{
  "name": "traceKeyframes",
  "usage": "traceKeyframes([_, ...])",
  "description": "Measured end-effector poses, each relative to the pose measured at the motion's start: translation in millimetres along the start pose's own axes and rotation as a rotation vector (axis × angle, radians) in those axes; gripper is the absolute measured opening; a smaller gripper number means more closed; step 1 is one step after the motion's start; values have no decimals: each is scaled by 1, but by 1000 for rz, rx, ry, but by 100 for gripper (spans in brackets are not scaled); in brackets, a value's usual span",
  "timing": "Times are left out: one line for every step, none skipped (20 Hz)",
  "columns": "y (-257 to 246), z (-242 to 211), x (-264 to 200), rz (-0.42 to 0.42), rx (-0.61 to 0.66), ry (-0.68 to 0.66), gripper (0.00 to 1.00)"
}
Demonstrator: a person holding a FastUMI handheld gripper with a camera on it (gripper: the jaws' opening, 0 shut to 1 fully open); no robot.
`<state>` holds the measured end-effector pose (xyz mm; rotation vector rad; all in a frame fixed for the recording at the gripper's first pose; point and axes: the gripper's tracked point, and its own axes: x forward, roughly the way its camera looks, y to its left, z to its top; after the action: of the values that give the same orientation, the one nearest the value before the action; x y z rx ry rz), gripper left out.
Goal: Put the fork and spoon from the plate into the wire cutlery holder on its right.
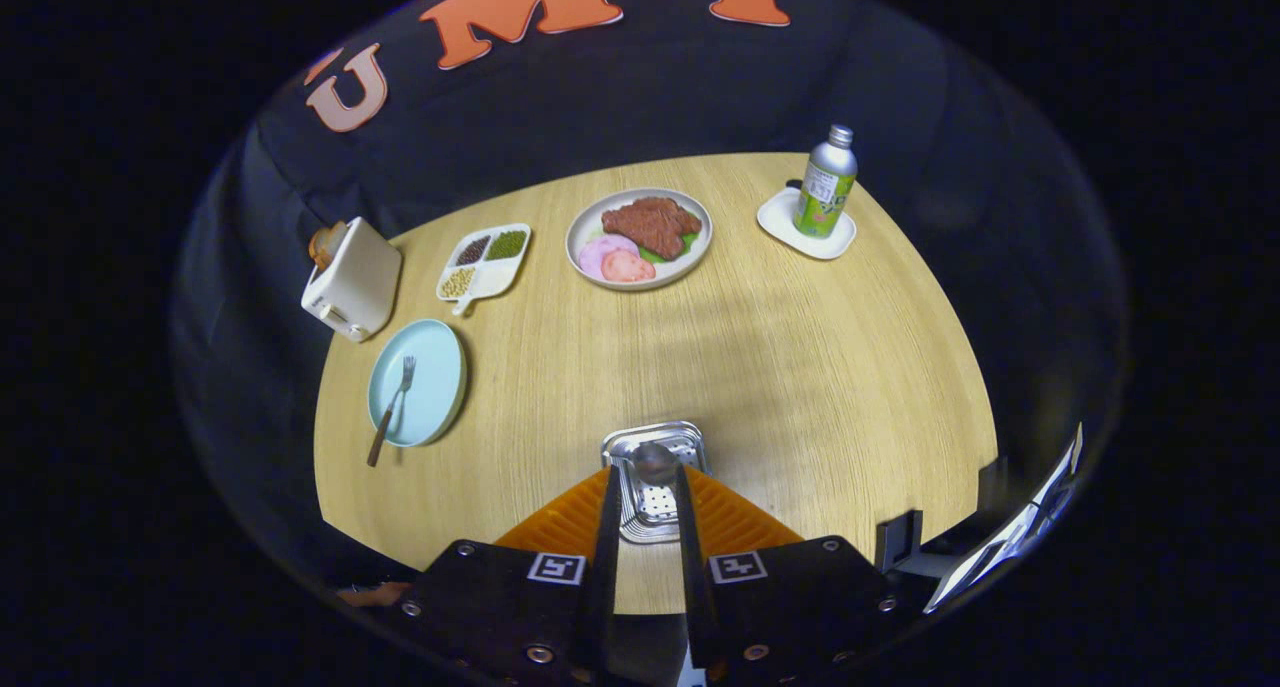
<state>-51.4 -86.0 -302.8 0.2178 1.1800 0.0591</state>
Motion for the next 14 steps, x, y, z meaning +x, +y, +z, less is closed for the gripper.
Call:
traceKeyframes([5, 10, -4, 7, -13, -46, 32])
traceKeyframes([13, 23, -8, 14, -25, -96, 40])
traceKeyframes([24, 34, -13, 21, -32, -151, 43])
traceKeyframes([33, 46, -19, 34, -35, -209, 53])
traceKeyframes([41, 58, -26, 44, -35, -272, 57])
traceKeyframes([50, 71, -34, 53, -39, -335, 64])
traceKeyframes([59, 81, -40, 58, -44, -397, 68])
traceKeyframes([69, 92, -47, 71, -48, -456, 72])
traceKeyframes([79, 101, -56, 85, -48, -520, 72])
traceKeyframes([89, 111, -67, 97, -49, -591, 77])
traceKeyframes([99, 121, -76, 103, -54, -662, 78])
traceKeyframes([107, 130, -85, 98, -62, -723, 79])
traceKeyframes([115, 134, -92, 89, -73, -763, 80])
traceKeyframes([123, 136, -96, 78, -82, -790, 80])
